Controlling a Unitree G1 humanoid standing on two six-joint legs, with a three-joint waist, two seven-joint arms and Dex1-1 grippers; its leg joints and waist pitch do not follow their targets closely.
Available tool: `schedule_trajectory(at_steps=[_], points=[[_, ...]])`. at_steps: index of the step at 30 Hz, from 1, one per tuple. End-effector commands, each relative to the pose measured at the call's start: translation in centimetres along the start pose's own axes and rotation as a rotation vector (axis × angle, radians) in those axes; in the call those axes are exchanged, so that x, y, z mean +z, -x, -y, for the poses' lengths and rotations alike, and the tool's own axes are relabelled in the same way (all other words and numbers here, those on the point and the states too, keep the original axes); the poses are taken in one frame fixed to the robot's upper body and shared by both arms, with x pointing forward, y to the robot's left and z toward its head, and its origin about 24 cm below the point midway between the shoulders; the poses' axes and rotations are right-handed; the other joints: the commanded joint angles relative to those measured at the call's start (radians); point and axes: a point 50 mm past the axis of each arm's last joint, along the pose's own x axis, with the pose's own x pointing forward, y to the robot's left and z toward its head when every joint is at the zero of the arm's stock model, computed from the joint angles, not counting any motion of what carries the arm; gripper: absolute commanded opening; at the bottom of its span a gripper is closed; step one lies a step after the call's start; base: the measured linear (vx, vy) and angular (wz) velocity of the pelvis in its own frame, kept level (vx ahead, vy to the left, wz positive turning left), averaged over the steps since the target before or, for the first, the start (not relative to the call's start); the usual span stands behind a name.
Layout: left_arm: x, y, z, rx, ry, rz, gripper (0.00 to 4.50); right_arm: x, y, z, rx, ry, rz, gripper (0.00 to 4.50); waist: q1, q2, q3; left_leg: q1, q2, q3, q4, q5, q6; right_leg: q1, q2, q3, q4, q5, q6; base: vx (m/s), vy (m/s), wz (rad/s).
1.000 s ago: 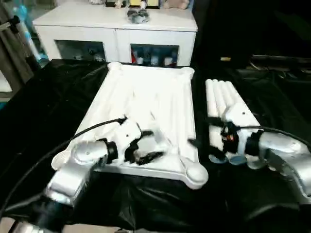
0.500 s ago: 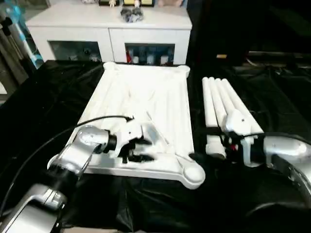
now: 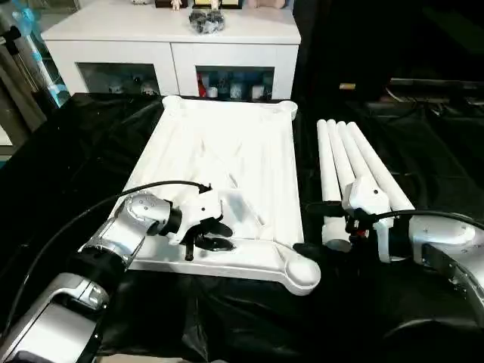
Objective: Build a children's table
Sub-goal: Move table base
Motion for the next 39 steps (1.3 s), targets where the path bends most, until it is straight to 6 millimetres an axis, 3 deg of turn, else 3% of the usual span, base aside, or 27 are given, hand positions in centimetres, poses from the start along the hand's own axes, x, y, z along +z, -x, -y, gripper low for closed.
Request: schedule_trajectory(at_steps=[1,7,9,14,22,24,25,26,33,39], points=[[0.0,0.2,-0.3,0.010,-0.016,-0.025,0.98,0.2,0.0,-0.3,0.017,0.016,-0.007,4.50,0.003,-0.002,-0.053,0.016,0.071,-0.028,-0.087,-0.149,0.043,0.037,-0.093,0.050,-0.075,-0.001,-0.285,0.000,0.000,0.00],[0.5,0.3,-0.2,0.007,-0.076,-0.005,0.52,0.1,0.0,-0.2,0.013,0.015,-0.007,4.50,0.003,-0.001,-0.051,0.017,0.072,-0.028,-0.089,-0.166,0.036,0.035,-0.094,0.051,-0.077,-0.023,-0.283,0.000,0.000,0.00],[0.7,0.4,-0.1,0.010,-0.109,-0.010,0.18,0.1,-0.1,-0.3,0.012,0.014,-0.006,4.50,0.003,0.001,-0.050,0.016,0.073,-0.028,-0.091,-0.168,0.034,0.035,-0.094,0.051,-0.077,-0.019,-0.282,0.000,0.000,0.00],[1.3,1.1,-0.2,0.070,-0.210,-0.020,0.06,0.0,-0.2,-0.3,0.003,0.017,-0.002,4.50,0.000,0.000,-0.052,0.011,0.073,-0.030,-0.090,-0.147,0.038,0.040,-0.094,0.050,-0.072,0.023,-0.281,0.000,0.000,0.00],[2.2,2.2,0.2,0.172,-0.233,0.036,0.06,-0.3,-0.4,-0.6,-0.002,0.013,0.001,4.50,-0.001,0.004,-0.059,0.010,0.073,-0.027,-0.083,-0.072,0.078,0.039,-0.091,0.046,-0.062,0.143,-0.299,0.000,0.000,0.00],[2.0,2.5,0.6,0.193,-0.225,0.030,0.06,-0.3,-0.5,-0.7,-0.001,0.012,0.002,4.50,0.000,0.002,-0.065,0.004,0.072,-0.027,-0.076,-0.015,0.101,0.040,-0.089,0.044,-0.051,0.230,-0.301,0.000,0.000,0.00],[1.9,2.6,0.8,0.209,-0.217,0.026,0.06,-0.4,-0.6,-0.7,-0.001,0.011,0.002,4.50,0.000,0.002,-0.065,0.004,0.072,-0.027,-0.076,-0.015,0.101,0.040,-0.089,0.044,-0.051,0.230,-0.301,0.000,0.000,0.00],[1.8,2.7,0.9,0.224,-0.212,0.024,0.06,-0.4,-0.6,-0.7,-0.002,0.011,0.002,4.50,0.001,0.001,-0.065,0.002,0.071,-0.026,-0.073,0.002,0.122,0.038,-0.089,0.043,-0.049,0.258,-0.301,0.000,0.000,0.00],[1.1,3.7,1.3,0.347,-0.191,0.002,0.06,-0.5,-1.1,-0.7,-0.005,0.015,0.002,4.50,0.000,-0.003,-0.058,0.005,0.072,-0.024,-0.078,-0.044,0.115,0.032,-0.085,0.042,-0.058,0.147,-0.294,0.000,0.000,0.00],[0.8,4.3,1.4,0.419,-0.164,-0.041,0.06,-0.5,-1.4,-0.6,-0.006,0.023,0.002,4.50,0.002,-0.006,-0.060,0.004,0.070,-0.023,-0.076,-0.016,0.116,0.032,-0.086,0.043,-0.053,0.166,-0.288,0.000,0.000,0.00]])
